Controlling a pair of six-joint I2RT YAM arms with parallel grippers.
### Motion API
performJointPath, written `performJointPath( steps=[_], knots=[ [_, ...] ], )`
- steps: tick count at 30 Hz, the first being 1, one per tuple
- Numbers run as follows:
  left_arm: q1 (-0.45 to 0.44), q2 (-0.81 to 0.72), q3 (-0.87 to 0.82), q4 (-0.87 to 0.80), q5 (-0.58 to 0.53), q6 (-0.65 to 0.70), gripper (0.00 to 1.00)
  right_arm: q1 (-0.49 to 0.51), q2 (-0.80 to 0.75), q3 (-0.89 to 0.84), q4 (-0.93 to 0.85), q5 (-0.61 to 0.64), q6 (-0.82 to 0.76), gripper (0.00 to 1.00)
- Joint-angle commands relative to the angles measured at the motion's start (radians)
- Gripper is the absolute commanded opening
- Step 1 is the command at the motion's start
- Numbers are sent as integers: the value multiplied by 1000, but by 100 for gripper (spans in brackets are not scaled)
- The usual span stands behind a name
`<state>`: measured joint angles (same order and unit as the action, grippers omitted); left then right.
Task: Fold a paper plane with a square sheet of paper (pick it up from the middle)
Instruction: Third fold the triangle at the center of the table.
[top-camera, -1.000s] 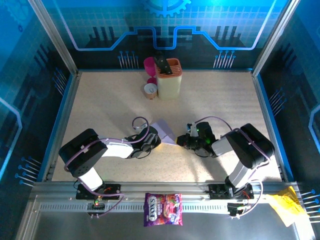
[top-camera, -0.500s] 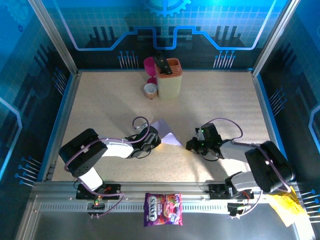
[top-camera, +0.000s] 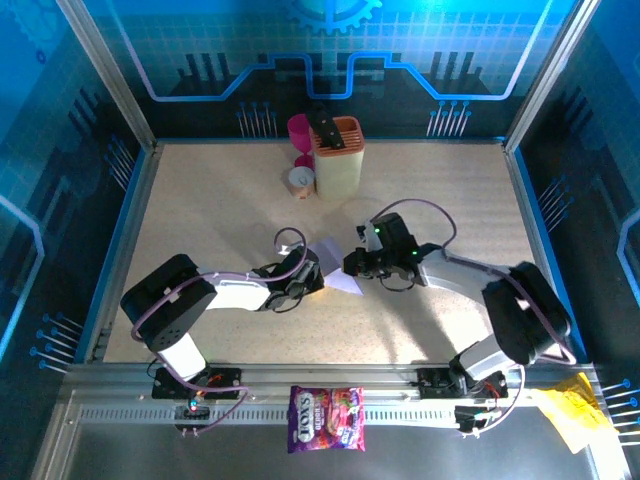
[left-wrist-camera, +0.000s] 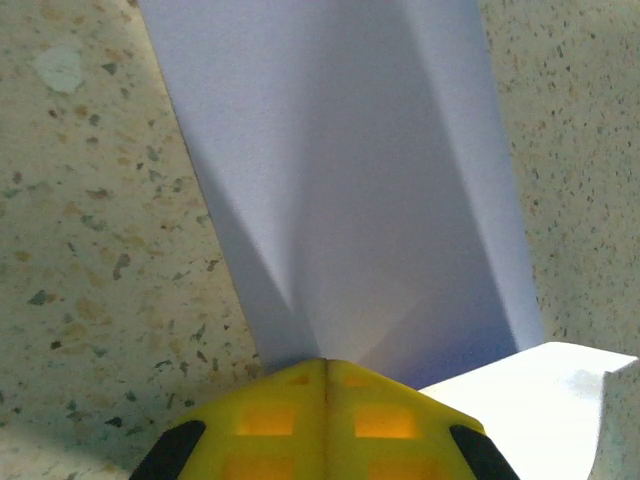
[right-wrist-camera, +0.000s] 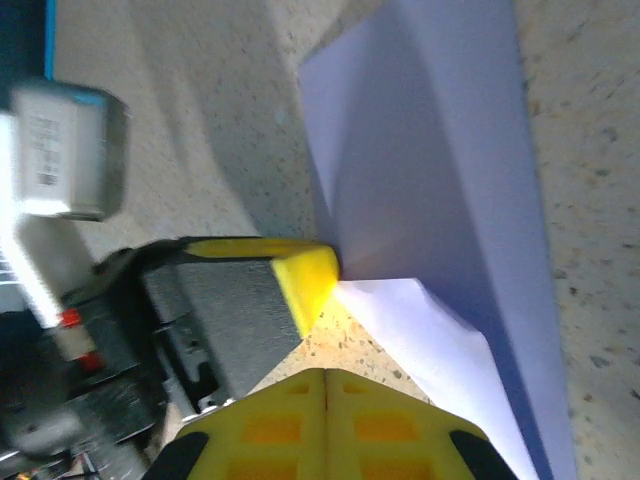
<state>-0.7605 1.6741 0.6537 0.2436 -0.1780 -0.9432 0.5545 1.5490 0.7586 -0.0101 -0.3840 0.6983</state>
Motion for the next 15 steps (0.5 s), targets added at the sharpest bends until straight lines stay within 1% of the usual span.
performJointPath(
  steps=[1, 6, 9, 10, 11, 12, 15],
  knots=[
    [13, 55, -29, -179, 31, 56, 0, 9, 83, 3, 37, -13, -6, 0],
    [15, 46, -27, -173, 60, 58, 0, -12, 174, -12, 74, 5, -16, 0],
    [21, 5, -34, -179, 74, 35, 1, -27, 206, -24, 77, 0, -20, 0],
    [24, -13, -40, -177, 77, 21, 13, -30, 209, -29, 78, 0, -20, 0],
    [31, -37, -52, -168, 85, 4, 28, -32, 212, -37, 81, 2, -22, 0],
    [39, -56, -64, -154, 99, -11, 36, -34, 213, -44, 81, 3, -23, 0],
    [58, -92, -87, -125, 139, -61, 51, -38, 218, -58, 86, -1, -22, 0]
  ],
)
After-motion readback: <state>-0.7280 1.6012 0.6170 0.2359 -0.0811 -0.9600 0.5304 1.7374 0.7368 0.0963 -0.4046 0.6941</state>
